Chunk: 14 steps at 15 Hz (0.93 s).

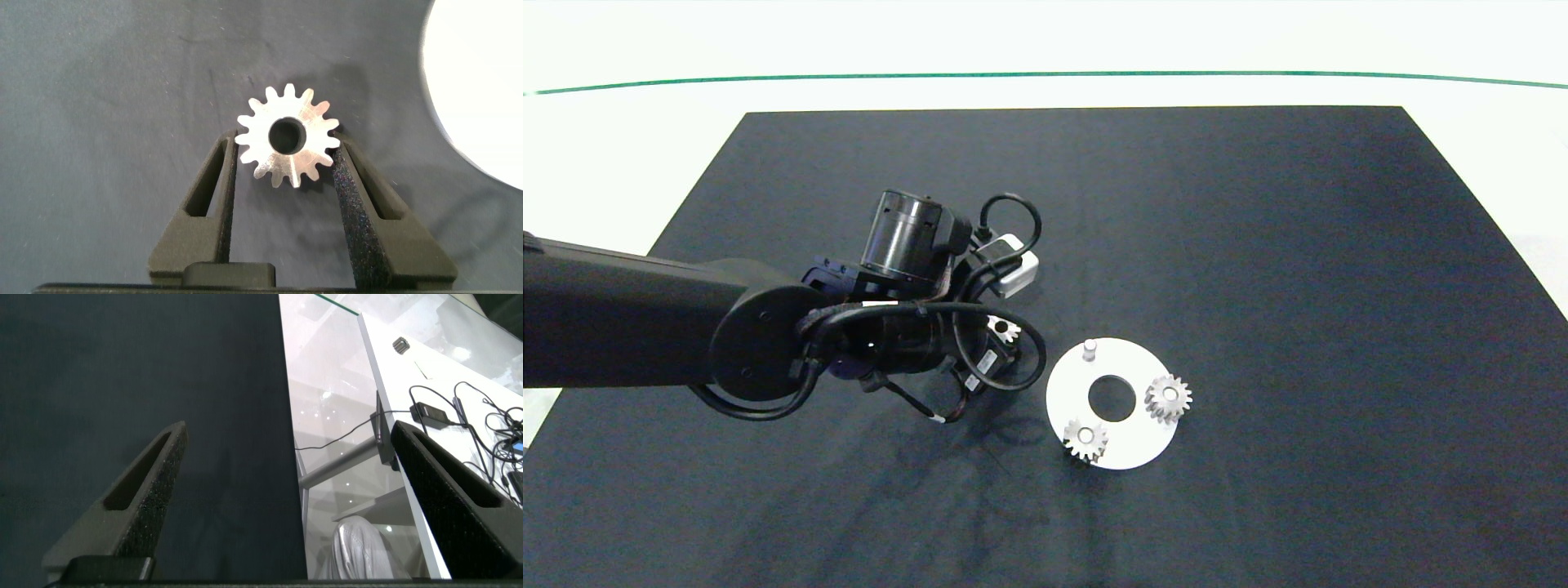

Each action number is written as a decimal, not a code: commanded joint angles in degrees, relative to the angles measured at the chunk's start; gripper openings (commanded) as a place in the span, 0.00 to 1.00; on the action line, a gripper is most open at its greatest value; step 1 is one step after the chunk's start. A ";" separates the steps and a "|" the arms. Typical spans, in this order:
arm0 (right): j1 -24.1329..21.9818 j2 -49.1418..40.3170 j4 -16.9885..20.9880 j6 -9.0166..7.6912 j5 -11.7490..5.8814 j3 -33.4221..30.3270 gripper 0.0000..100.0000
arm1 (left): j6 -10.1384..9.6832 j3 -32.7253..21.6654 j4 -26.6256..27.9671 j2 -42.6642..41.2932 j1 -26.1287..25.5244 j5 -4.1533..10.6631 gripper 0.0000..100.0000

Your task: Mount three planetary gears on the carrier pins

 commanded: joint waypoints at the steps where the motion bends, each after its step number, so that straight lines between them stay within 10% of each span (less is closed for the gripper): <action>1: 0.06 0.08 0.14 -0.17 -0.21 0.17 1.00 | 0.11 -0.60 2.46 -2.80 -2.02 0.12 0.16; 8: 0.59 0.08 0.14 -0.17 -0.21 0.17 1.00 | -4.90 -1.66 2.20 -2.36 -11.07 0.65 0.16; 14: 0.59 0.08 0.14 -0.17 -0.21 0.17 1.00 | -5.07 -5.26 2.02 1.50 -11.42 1.79 0.16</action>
